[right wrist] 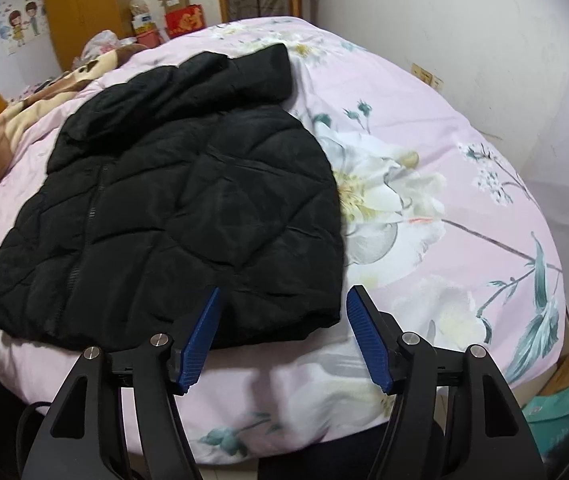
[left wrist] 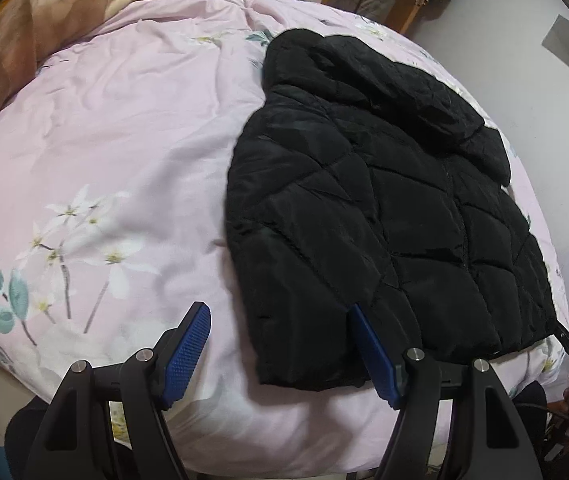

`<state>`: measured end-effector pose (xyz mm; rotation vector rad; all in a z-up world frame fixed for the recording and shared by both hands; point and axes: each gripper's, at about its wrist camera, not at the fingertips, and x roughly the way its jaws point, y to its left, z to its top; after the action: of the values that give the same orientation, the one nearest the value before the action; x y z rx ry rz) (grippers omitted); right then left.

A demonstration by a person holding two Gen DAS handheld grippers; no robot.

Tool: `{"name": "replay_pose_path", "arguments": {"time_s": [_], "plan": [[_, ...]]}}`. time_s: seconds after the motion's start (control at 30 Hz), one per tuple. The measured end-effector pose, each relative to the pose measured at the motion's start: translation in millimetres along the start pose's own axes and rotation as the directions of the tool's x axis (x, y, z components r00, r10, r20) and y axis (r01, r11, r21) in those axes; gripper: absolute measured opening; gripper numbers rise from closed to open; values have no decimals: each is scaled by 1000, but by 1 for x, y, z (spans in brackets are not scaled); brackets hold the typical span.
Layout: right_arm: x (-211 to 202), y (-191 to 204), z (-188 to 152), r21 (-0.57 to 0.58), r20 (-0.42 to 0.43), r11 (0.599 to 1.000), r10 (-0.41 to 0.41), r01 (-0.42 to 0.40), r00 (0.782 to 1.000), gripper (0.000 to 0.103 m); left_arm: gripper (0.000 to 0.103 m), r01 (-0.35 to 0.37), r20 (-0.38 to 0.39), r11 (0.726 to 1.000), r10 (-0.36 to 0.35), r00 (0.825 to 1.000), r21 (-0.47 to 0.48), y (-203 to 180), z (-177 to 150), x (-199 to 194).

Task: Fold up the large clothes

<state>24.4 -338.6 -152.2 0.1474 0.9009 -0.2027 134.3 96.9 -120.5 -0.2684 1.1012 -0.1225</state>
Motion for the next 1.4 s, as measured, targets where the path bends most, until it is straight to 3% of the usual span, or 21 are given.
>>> {"name": "replay_pose_path", "arguments": {"time_s": [0.2, 0.27, 0.3, 0.37, 0.43, 0.57, 0.73, 0.97, 1.4], "plan": [[20, -7, 4, 28, -33, 1000, 16, -15, 999, 66, 71, -3, -30, 1000, 3, 1000, -9, -11, -4, 17], [24, -7, 5, 34, -46, 999, 18, -17, 999, 66, 60, -16, -31, 1000, 16, 999, -3, -15, -6, 20], [26, -8, 4, 36, -51, 999, 21, -19, 998, 66, 60, -26, -31, 1000, 26, 999, -7, -16, -7, 21], [27, -7, 4, 40, -56, 999, 24, -22, 998, 64, 47, -41, -15, 999, 40, 999, -18, -18, -8, 19], [25, -5, 4, 40, -52, 998, 55, -53, 997, 45, 40, -44, 1, 999, 44, 999, -6, -21, -8, 14], [18, 1, 4, 17, -28, 997, 71, -71, 997, 27, 28, -34, 32, 999, 34, 999, 12, -26, -8, 1], [0, 7, 5, -9, 16, 996, 89, -89, 996, 16, 24, -20, 78, 999, 17, 997, 37, -35, -9, -22], [-44, 11, 2, -65, 68, 992, 116, -112, 991, 14, 23, 6, 100, 999, -11, 995, 53, -34, -18, -56], [-99, 14, -16, -124, 73, 983, 144, -134, 987, 14, 23, 27, 95, 995, -37, 995, 98, -37, -29, -92]]}}
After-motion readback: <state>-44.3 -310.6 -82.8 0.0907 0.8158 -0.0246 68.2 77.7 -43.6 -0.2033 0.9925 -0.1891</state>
